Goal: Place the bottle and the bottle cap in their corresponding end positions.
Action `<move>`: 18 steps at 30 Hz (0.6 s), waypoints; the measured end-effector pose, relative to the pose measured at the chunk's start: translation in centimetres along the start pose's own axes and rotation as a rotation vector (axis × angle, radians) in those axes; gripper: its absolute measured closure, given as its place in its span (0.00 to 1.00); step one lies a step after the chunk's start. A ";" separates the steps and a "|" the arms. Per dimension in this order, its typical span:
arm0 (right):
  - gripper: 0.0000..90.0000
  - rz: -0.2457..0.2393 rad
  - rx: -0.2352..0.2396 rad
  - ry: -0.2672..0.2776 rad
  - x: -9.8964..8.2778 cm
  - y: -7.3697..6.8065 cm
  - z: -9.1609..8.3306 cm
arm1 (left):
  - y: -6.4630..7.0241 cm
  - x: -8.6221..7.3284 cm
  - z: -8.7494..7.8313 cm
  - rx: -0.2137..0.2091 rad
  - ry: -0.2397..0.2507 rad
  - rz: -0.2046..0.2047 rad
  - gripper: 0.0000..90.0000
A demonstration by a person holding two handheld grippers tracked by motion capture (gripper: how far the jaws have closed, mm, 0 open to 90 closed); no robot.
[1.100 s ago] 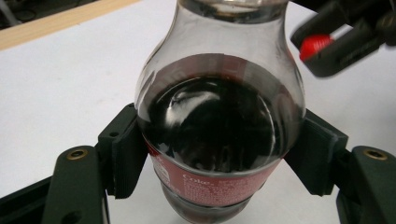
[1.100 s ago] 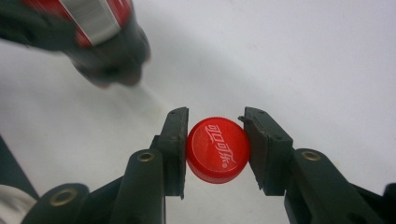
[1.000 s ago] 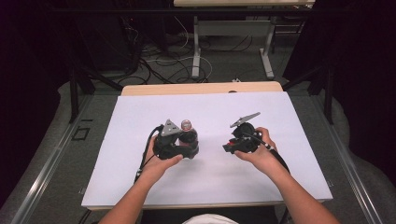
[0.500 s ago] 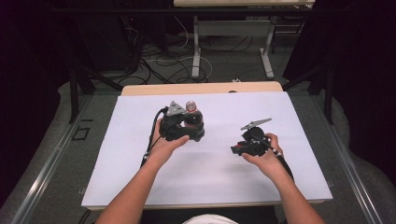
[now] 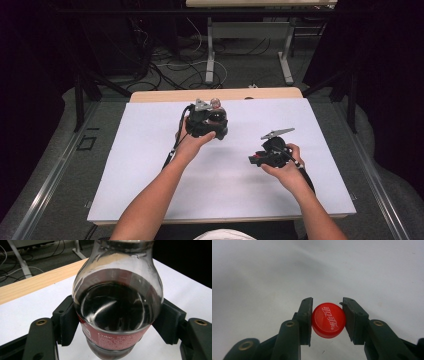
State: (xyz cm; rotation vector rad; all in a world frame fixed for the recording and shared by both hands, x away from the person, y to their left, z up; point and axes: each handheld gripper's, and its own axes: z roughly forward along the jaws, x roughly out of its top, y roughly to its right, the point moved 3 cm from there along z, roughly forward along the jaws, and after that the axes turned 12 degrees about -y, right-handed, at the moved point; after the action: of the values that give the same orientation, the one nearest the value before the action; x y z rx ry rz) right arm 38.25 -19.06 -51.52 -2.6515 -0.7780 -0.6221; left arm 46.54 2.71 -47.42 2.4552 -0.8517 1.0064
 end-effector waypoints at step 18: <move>0.68 0.007 0.022 0.015 -0.3 0.3 0.3 | -0.9 -0.8 4.4 0.055 -0.042 -0.033 0.33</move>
State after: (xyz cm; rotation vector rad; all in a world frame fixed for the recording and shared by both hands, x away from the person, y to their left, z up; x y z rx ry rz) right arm 38.34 -19.29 -51.97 -2.6258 -0.7659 -0.6281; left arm 48.89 1.46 -51.12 2.5366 -0.8037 0.9827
